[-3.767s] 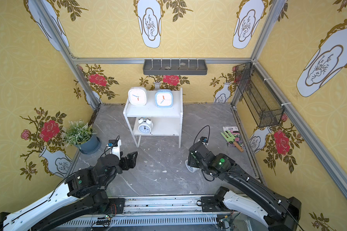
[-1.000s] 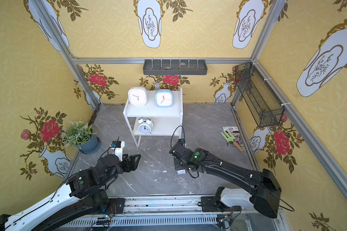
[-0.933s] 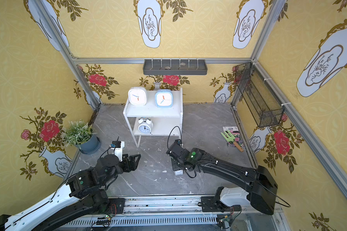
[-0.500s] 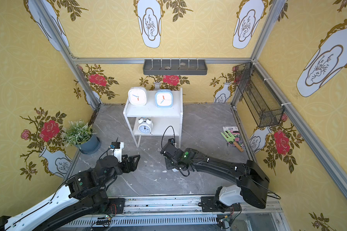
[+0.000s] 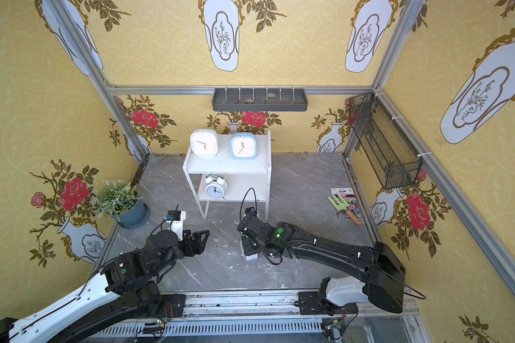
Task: Place the alarm clocks on the shelf by style
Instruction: Place the alarm at the center of the board.
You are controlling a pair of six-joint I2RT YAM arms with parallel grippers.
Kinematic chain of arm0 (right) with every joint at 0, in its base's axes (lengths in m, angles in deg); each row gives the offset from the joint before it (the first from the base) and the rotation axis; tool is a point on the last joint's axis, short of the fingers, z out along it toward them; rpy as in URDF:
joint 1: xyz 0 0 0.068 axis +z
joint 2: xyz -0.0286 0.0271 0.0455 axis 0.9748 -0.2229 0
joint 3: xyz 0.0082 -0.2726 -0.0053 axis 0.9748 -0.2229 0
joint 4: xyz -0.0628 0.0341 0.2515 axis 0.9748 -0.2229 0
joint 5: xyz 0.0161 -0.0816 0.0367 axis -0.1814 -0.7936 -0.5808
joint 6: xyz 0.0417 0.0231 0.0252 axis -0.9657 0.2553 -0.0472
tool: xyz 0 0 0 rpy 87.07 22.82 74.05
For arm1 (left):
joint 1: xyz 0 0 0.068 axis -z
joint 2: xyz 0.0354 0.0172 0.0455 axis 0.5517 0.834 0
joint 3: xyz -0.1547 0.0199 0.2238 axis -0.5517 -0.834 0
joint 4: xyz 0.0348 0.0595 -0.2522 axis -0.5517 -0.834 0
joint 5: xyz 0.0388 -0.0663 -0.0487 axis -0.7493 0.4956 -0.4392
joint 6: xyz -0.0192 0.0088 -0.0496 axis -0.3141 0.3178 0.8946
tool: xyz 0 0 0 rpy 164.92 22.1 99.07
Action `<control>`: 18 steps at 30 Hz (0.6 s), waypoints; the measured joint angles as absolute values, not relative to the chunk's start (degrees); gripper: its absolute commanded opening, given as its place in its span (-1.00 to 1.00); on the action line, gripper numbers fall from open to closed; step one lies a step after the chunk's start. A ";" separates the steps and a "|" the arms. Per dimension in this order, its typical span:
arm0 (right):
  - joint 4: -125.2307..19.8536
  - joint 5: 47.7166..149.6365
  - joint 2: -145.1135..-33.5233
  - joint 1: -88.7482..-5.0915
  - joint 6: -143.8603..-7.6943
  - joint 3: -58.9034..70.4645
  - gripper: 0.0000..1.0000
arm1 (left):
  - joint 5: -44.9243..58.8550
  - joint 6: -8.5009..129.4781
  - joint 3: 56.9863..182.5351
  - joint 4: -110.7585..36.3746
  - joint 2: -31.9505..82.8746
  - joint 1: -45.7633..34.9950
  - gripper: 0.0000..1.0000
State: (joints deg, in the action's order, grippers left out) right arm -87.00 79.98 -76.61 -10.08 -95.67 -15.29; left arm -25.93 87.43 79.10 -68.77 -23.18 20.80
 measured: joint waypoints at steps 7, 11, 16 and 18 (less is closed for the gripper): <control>-85.96 81.49 -81.01 -9.57 -94.36 -13.98 -0.95 | -25.78 87.43 79.08 -67.98 -22.68 20.80 0.76; -85.69 80.90 -81.47 -9.60 -94.40 -13.67 -0.89 | -25.75 87.43 79.15 -67.72 -22.44 20.80 0.76; -85.71 79.91 -81.66 -10.47 -94.62 -13.67 -0.74 | -25.75 87.36 79.15 -67.48 -21.94 20.80 0.76; -86.11 79.61 -81.69 -10.80 -94.82 -13.67 -0.60 | -25.75 87.23 79.17 -67.26 -21.70 20.80 0.75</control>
State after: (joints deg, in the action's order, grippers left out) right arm -86.11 79.61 -81.69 -10.80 -94.82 -13.67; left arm -25.75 87.23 79.17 -67.26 -21.70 20.80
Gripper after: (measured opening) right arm 0.150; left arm 0.879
